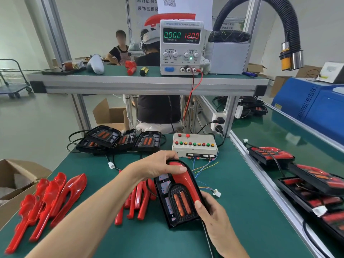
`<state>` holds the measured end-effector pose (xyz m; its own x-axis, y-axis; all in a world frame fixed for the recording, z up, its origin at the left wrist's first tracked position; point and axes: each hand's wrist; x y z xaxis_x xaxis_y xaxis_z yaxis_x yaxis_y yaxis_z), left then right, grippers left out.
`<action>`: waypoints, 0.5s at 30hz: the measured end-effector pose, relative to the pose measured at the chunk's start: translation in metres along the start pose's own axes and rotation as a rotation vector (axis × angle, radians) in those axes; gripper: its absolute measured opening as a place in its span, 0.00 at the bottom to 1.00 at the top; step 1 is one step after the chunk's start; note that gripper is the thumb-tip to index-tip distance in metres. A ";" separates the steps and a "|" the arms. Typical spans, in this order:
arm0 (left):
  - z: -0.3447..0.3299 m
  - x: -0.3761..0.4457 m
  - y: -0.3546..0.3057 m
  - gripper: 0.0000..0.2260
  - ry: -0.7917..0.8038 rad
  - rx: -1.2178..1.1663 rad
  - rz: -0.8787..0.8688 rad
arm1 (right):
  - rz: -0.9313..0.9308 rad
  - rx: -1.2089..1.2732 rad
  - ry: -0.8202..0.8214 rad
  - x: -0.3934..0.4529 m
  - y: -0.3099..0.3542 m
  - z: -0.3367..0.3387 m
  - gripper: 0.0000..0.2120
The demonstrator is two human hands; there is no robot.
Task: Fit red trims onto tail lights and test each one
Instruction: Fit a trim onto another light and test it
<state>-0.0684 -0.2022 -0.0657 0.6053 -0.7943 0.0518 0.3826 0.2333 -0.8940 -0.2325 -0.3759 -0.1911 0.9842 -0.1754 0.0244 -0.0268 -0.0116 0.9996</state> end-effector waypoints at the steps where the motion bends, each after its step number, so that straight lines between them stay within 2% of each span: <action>1: 0.000 -0.001 0.000 0.28 -0.001 -0.003 0.001 | 0.001 0.000 0.005 0.000 0.000 0.000 0.20; 3: -0.002 -0.002 -0.001 0.26 -0.014 -0.044 0.012 | 0.001 0.002 0.009 0.000 -0.001 0.000 0.22; 9: -0.008 0.000 -0.003 0.11 -0.067 -0.125 0.010 | 0.002 -0.002 -0.003 -0.002 -0.002 0.000 0.20; 15: -0.008 0.003 0.000 0.10 -0.092 -0.095 0.025 | -0.008 -0.009 -0.016 0.001 -0.004 0.001 0.24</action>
<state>-0.0723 -0.2090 -0.0690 0.6771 -0.7330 0.0654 0.3010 0.1947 -0.9335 -0.2319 -0.3769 -0.1949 0.9814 -0.1912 0.0157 -0.0168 -0.0042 0.9998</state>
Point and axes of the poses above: each hand's wrist, its own x-axis towards the middle knuckle, its own z-axis out of the back of the hand, y = z × x, and after that the axes turned 7 degrees about -z, right-handed
